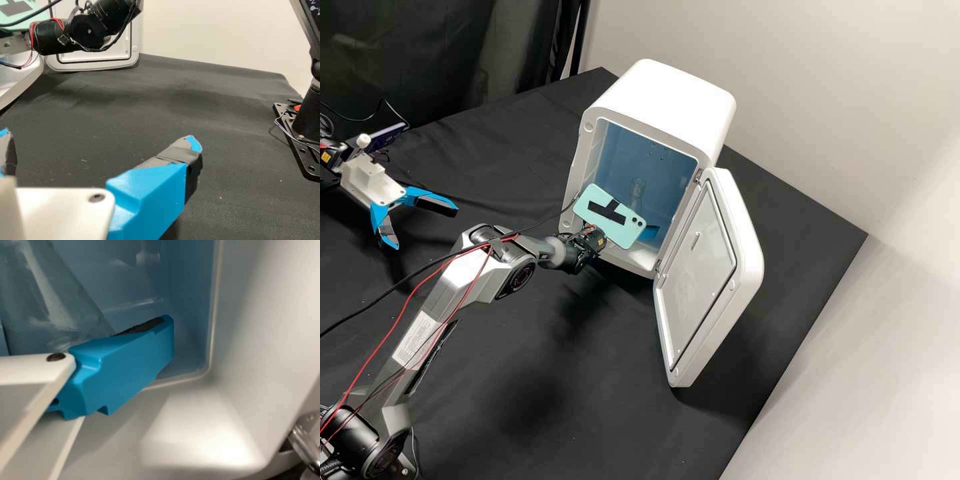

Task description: Place the flask in the incubator

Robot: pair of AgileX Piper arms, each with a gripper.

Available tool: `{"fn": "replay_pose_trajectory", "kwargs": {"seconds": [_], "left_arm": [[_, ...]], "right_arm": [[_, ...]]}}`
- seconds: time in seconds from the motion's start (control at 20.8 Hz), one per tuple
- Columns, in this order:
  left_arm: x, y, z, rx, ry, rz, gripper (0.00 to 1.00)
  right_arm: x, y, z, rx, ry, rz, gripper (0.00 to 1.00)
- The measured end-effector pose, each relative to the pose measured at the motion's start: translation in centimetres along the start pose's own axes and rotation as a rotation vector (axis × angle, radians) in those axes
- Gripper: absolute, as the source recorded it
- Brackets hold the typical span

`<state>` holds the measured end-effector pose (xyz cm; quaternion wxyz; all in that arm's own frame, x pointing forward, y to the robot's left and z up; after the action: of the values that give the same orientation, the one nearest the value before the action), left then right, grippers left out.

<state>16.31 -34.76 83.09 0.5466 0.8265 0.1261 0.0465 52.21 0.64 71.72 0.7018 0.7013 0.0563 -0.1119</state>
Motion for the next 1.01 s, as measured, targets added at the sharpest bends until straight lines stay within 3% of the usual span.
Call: {"fn": "replay_pose_trajectory", "kwargs": {"seconds": [0.14, 0.24, 0.38, 0.58, 1.01], "left_arm": [[0.0, 0.0, 0.0, 0.0, 0.0, 0.0, 1.0], [0.0, 0.0, 0.0, 0.0, 0.0, 0.0, 1.0], [0.0, 0.0, 0.0, 0.0, 0.0, 0.0, 1.0], [0.0, 0.0, 0.0, 0.0, 0.0, 0.0, 1.0], [0.0, 0.2, 0.3, 0.013, -0.014, 0.01, 1.0]], "right_arm": [[-0.6, -0.5, 0.6, 0.01, -0.012, -0.015, 1.0], [-1.1, -0.4, 0.7, -0.008, -0.003, -0.024, 1.0], [-2.5, -0.1, 0.8, -0.008, -0.006, -0.038, 1.0], [-4.3, -0.2, 0.8, -0.014, 0.016, -0.031, 1.0], [-8.8, -0.5, 2.0, 0.01, 0.055, -0.006, 1.0]]}}
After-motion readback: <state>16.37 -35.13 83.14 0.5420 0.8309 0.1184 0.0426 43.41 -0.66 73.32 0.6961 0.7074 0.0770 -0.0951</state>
